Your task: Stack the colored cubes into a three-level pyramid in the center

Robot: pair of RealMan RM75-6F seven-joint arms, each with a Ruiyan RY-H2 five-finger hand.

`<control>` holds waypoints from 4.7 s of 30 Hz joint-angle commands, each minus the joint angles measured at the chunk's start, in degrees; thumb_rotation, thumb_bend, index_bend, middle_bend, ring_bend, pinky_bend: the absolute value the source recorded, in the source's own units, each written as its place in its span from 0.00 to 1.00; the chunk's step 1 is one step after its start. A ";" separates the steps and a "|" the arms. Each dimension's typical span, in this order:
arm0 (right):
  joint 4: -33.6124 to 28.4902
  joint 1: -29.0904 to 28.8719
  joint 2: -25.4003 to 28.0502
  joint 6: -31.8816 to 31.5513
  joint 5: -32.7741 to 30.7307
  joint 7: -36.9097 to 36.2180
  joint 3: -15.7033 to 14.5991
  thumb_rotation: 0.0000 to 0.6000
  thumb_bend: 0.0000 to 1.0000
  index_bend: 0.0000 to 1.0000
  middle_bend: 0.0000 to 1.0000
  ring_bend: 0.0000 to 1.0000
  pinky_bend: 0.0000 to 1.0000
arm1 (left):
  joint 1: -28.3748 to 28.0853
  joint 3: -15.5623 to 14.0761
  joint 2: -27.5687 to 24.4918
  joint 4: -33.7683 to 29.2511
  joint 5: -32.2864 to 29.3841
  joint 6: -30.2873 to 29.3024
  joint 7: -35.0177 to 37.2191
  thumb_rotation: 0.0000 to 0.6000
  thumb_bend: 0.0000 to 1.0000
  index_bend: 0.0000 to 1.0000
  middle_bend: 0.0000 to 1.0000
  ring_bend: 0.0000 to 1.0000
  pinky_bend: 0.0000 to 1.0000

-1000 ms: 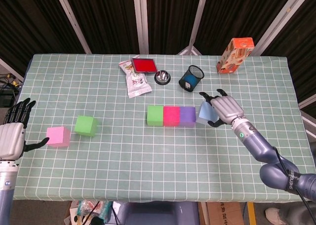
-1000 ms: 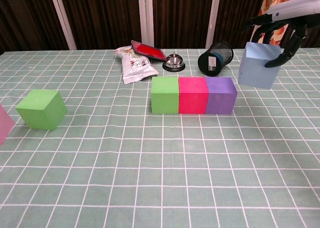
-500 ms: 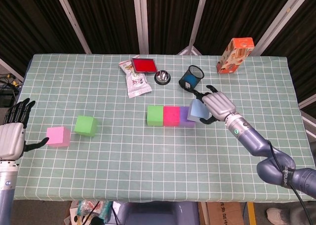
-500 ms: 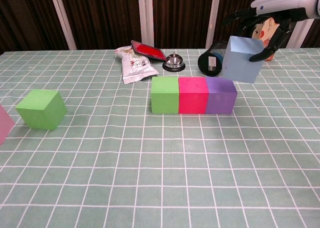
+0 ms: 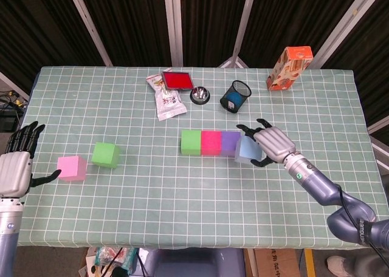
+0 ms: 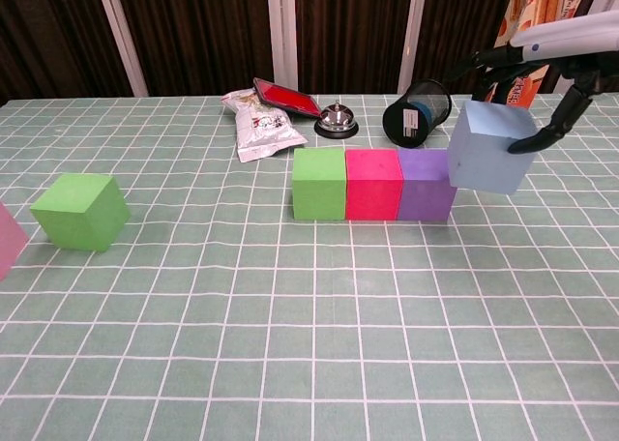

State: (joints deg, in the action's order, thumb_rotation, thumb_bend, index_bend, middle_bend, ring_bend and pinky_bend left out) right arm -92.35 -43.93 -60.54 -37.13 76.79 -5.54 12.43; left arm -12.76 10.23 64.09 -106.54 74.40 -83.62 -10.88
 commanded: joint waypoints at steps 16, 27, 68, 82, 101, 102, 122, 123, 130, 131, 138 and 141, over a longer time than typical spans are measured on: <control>17.48 0.67 -3.29 -1.46 8.31 -8.75 -6.45 1.00 0.31 0.00 0.43 0.30 0.00 | -0.03 -0.46 0.85 0.30 1.19 -0.54 -1.48 1.00 0.05 0.00 0.00 0.00 0.01; 26.93 0.25 -9.12 -2.14 12.55 -15.27 -10.70 1.00 0.31 0.00 0.43 0.28 0.00 | -0.13 -0.37 1.66 0.71 0.96 -0.81 -2.76 1.00 0.05 0.00 0.00 0.00 0.01; 3.79 6.98 -3.31 -10.63 -18.99 8.41 -4.29 1.00 0.31 0.00 0.09 0.02 0.00 | -0.21 -0.69 1.05 0.47 1.07 0.42 -1.31 1.00 0.05 0.00 0.00 0.00 0.01; 0.15 4.25 -11.06 -21.28 -42.81 28.34 -3.02 1.00 0.30 0.00 0.06 0.00 0.00 | 0.02 -1.13 0.91 -0.27 1.95 0.13 -1.27 1.00 0.05 0.00 0.00 0.00 0.01; 8.39 3.27 -16.67 -19.32 -49.74 32.54 -3.14 1.00 0.31 0.00 0.17 0.02 0.00 | 0.03 -1.07 0.79 -0.17 1.51 0.47 -0.82 1.00 0.05 0.00 0.00 0.00 0.01; 8.66 3.28 -16.68 -19.01 -50.07 32.57 -3.02 1.00 0.31 0.00 0.20 0.03 0.00 | 0.01 -1.04 0.80 -0.17 1.48 0.48 -0.86 1.00 0.05 0.00 0.00 0.00 0.01; 9.75 3.57 -17.83 -18.22 -46.08 31.16 -1.86 1.00 0.31 0.00 0.40 0.27 0.00 | 0.00 -0.91 0.60 -0.05 1.24 0.65 -0.32 1.00 0.05 0.00 0.00 0.00 0.01; 9.68 3.66 -17.62 -17.98 -45.35 30.85 -1.88 1.00 0.30 0.00 0.42 0.29 0.00 | 0.01 -0.89 0.58 -0.06 1.25 0.61 -0.28 1.00 0.05 0.00 0.00 0.00 0.01; 6.25 4.33 -13.83 -16.55 -37.91 27.14 -1.22 1.00 0.31 0.00 0.43 0.30 0.00 | 0.06 -0.85 0.49 -0.08 1.25 0.51 -0.21 1.00 0.05 0.00 0.00 0.00 0.01; 5.39 4.30 -12.80 -16.11 -36.73 26.71 -1.10 1.00 0.31 0.00 0.43 0.30 0.00 | 0.04 -0.85 0.50 -0.03 1.25 0.53 -0.22 1.00 0.05 0.00 0.00 0.00 0.01; -1.43 2.26 -6.72 -14.60 -33.37 27.32 0.66 1.00 0.31 0.00 0.43 0.30 0.00 | -0.07 -0.86 0.78 0.00 1.13 0.62 -0.61 1.00 0.05 0.00 0.00 0.00 0.01; -3.66 1.26 -5.50 -14.70 -33.73 28.32 1.35 1.00 0.30 0.00 0.43 0.30 0.00 | -0.12 -0.88 0.88 -0.01 1.14 0.66 -0.75 1.00 0.05 0.00 0.00 0.00 0.01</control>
State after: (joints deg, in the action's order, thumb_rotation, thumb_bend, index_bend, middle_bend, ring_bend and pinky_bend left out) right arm -94.93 -41.93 -66.75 -51.93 42.98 22.13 13.16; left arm -12.86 9.35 64.96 -106.55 75.54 -82.96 -11.62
